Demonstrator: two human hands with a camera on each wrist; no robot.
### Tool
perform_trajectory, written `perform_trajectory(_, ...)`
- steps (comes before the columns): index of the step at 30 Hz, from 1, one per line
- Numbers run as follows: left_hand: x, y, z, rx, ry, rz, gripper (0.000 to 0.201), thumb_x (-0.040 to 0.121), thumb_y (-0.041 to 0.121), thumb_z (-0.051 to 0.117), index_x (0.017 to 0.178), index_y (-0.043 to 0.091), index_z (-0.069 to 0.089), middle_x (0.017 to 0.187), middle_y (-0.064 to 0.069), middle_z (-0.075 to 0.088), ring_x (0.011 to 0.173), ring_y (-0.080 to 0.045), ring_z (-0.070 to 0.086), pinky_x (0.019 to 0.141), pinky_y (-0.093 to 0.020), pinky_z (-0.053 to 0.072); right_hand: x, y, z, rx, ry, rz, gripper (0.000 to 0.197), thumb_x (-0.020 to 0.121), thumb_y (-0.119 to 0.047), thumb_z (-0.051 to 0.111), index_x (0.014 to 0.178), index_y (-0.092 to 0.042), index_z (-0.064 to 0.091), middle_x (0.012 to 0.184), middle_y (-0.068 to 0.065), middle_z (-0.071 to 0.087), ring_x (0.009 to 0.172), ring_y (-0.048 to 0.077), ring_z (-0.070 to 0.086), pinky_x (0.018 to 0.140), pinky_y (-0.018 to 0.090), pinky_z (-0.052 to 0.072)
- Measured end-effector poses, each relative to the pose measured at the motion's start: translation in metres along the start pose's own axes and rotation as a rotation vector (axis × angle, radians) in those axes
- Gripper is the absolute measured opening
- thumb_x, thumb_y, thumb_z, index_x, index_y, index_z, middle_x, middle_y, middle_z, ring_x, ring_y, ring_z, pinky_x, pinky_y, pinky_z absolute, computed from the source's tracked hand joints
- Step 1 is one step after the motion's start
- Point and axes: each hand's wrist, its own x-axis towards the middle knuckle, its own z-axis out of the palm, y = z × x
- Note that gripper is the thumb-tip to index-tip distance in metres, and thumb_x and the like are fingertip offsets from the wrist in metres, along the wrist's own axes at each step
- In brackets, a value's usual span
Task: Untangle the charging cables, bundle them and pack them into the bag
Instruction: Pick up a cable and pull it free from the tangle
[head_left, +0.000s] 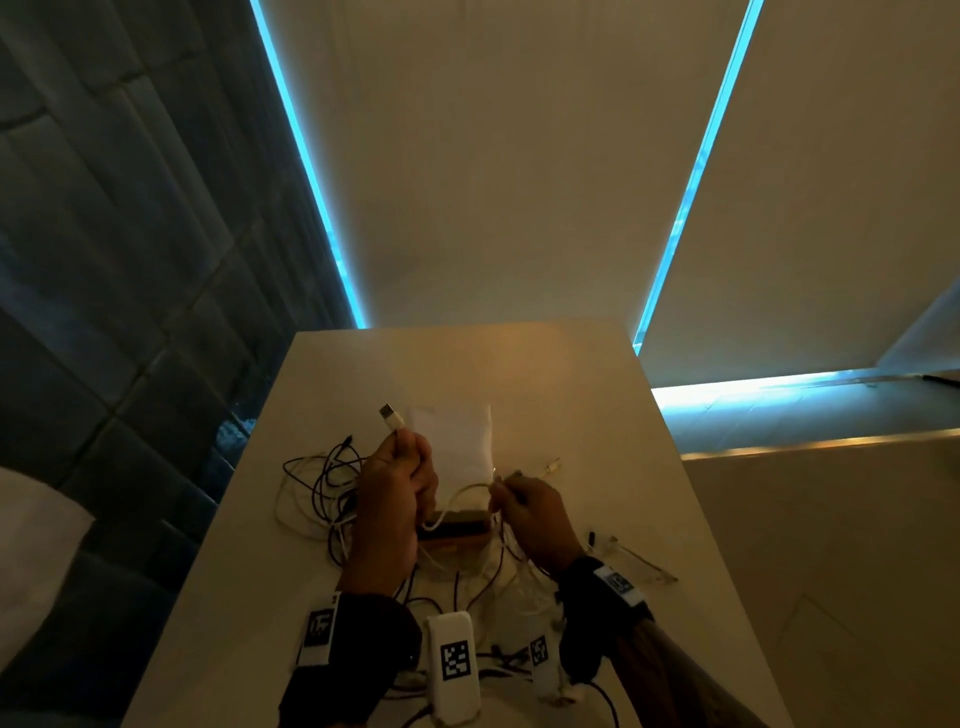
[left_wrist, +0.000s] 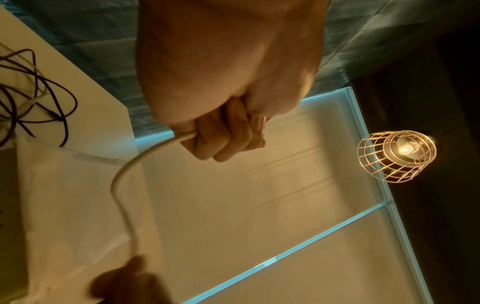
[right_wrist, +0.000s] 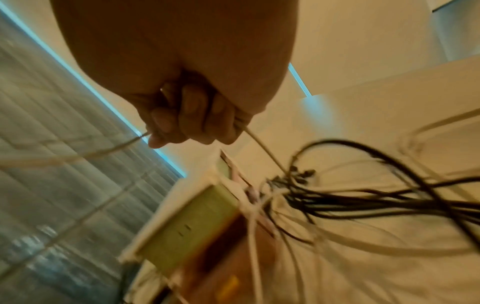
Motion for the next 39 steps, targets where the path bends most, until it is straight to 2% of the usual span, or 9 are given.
perform_trajectory(4, 0.001, -0.003, 0.000, 0.132, 0.043, -0.044, 0.035, 0.104, 0.024, 0.030, 0.076, 0.012, 0.046, 0.046, 0.000, 0.038, 0.033, -0.008, 0.023, 0.035, -0.014, 0.019, -0.001, -0.047, -0.013, 0.263, 0.001, -0.108, 0.033, 0.097, -0.018, 0.054, 0.065, -0.019, 0.061, 0.057, -0.012, 0.054, 0.055, 0.002, 0.047, 0.058, 0.017, 0.038)
perform_trajectory(8, 0.001, -0.005, -0.003, 0.241, 0.099, -0.063, 0.032, 0.103, 0.028, 0.032, 0.080, 0.012, 0.049, 0.065, -0.007, 0.060, 0.050, -0.016, 0.051, 0.047, -0.024, 0.034, -0.008, -0.081, -0.012, 0.376, -0.128, -0.202, 0.028, 0.097, -0.012, 0.054, 0.070, -0.013, 0.063, 0.062, -0.012, 0.058, 0.057, 0.002, 0.049, 0.059, 0.018, 0.041)
perform_trajectory(12, 0.000, 0.000, -0.006, -0.024, 0.063, -0.135, 0.034, 0.103, 0.029, 0.030, 0.078, 0.014, 0.048, 0.078, -0.013, 0.070, 0.073, -0.024, 0.067, 0.059, -0.033, 0.053, -0.015, -0.081, -0.003, 0.393, -0.272, -0.154, 0.023, 0.096, -0.016, 0.055, 0.079, -0.017, 0.070, 0.086, 0.009, 0.071, 0.080, 0.021, 0.069, 0.075, 0.041, 0.058)
perform_trajectory(14, 0.001, 0.001, -0.007, -0.210, 0.010, -0.142, 0.033, 0.102, 0.031, 0.031, 0.077, 0.014, 0.046, 0.070, -0.012, 0.067, 0.072, -0.026, 0.068, 0.068, -0.036, 0.056, -0.018, -0.076, 0.001, 0.330, -0.281, -0.150, 0.022, 0.095, -0.019, 0.057, 0.077, -0.012, 0.070, 0.076, 0.013, 0.067, 0.070, 0.024, 0.066, 0.071, 0.041, 0.056)
perform_trajectory(17, 0.007, 0.000, -0.010, -0.393, -0.006, -0.112, 0.031, 0.099, 0.029, 0.037, 0.074, 0.015, 0.046, 0.053, 0.001, 0.042, 0.053, -0.015, 0.055, 0.061, -0.028, 0.052, -0.024, -0.068, 0.004, 0.292, -0.306, -0.138, 0.035, 0.095, -0.019, 0.057, 0.062, -0.029, 0.061, 0.053, -0.014, 0.054, 0.050, 0.000, 0.046, 0.054, 0.019, 0.038)
perform_trajectory(19, 0.010, 0.002, -0.010, -0.418, -0.031, -0.090, 0.023, 0.093, 0.027, 0.042, 0.073, 0.015, 0.045, 0.050, 0.006, 0.033, 0.041, -0.007, 0.036, 0.042, -0.019, 0.033, -0.027, -0.064, 0.004, 0.296, -0.301, -0.098, 0.036, 0.097, -0.014, 0.054, 0.064, -0.029, 0.058, 0.049, -0.018, 0.054, 0.046, -0.004, 0.046, 0.053, 0.012, 0.035)
perform_trajectory(21, 0.009, 0.001, -0.010, -0.393, -0.065, -0.057, 0.018, 0.088, 0.026, 0.044, 0.074, 0.015, 0.045, 0.049, 0.007, 0.031, 0.038, -0.005, 0.027, 0.041, -0.021, 0.018, -0.029, -0.060, 0.004, 0.279, -0.294, -0.084, 0.036, 0.098, -0.009, 0.050, 0.067, -0.025, 0.056, 0.051, -0.022, 0.058, 0.048, -0.008, 0.050, 0.053, 0.006, 0.037)
perform_trajectory(35, 0.000, 0.009, -0.016, -0.303, -0.075, 0.010, 0.032, 0.101, 0.023, 0.030, 0.074, 0.010, 0.043, 0.048, 0.006, 0.035, 0.034, -0.003, 0.025, 0.038, -0.018, 0.015, -0.019, -0.007, 0.031, 0.063, -0.182, -0.114, 0.032, 0.098, -0.013, 0.051, 0.066, -0.022, 0.051, 0.058, -0.010, 0.048, 0.053, -0.004, 0.048, 0.055, 0.007, 0.034)
perform_trajectory(39, 0.001, 0.012, -0.014, -0.324, -0.124, -0.011, 0.033, 0.101, 0.022, 0.029, 0.073, 0.011, 0.044, 0.047, 0.006, 0.035, 0.034, -0.003, 0.025, 0.038, -0.018, 0.015, -0.020, 0.003, 0.032, 0.035, -0.126, -0.125, 0.037, 0.097, -0.016, 0.050, 0.064, -0.033, 0.047, 0.057, -0.013, 0.046, 0.055, -0.004, 0.049, 0.056, 0.009, 0.033)
